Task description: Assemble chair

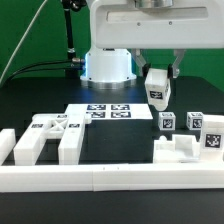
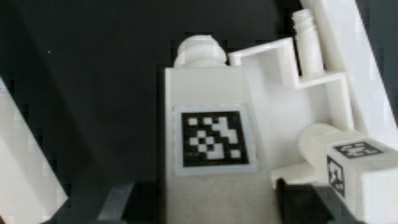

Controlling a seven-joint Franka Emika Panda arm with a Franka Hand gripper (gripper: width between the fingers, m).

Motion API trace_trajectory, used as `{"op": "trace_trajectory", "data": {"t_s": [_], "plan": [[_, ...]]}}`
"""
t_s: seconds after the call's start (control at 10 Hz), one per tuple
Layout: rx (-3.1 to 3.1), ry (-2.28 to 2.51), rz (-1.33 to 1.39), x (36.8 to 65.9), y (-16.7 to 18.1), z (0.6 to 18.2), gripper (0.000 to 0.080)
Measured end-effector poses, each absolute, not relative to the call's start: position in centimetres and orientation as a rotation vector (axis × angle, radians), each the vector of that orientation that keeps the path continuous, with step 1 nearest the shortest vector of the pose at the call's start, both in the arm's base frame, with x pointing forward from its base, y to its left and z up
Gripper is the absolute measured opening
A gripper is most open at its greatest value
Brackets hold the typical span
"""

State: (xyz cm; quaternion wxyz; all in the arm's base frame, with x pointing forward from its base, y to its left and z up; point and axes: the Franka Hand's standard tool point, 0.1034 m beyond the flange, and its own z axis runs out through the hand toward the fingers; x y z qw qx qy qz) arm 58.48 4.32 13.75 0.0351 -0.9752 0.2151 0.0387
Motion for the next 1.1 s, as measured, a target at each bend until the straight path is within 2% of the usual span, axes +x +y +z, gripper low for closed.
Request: {"op": "trace_trajectory", "data": {"t_s": [0.4,0.7,0.8,1.1], "plan": [[-2.995,0.617,-0.351,59.9,5.3,12.9,0.0285],[-2.907,0.583,-0.752,62.2,5.7,15.4,0.0285],[-2.889,0.570,-0.832,62.2,6.2,15.1,0.0285],[-2.903,0.545,-0.842,62.0,6.2,14.3,0.0285]]}}
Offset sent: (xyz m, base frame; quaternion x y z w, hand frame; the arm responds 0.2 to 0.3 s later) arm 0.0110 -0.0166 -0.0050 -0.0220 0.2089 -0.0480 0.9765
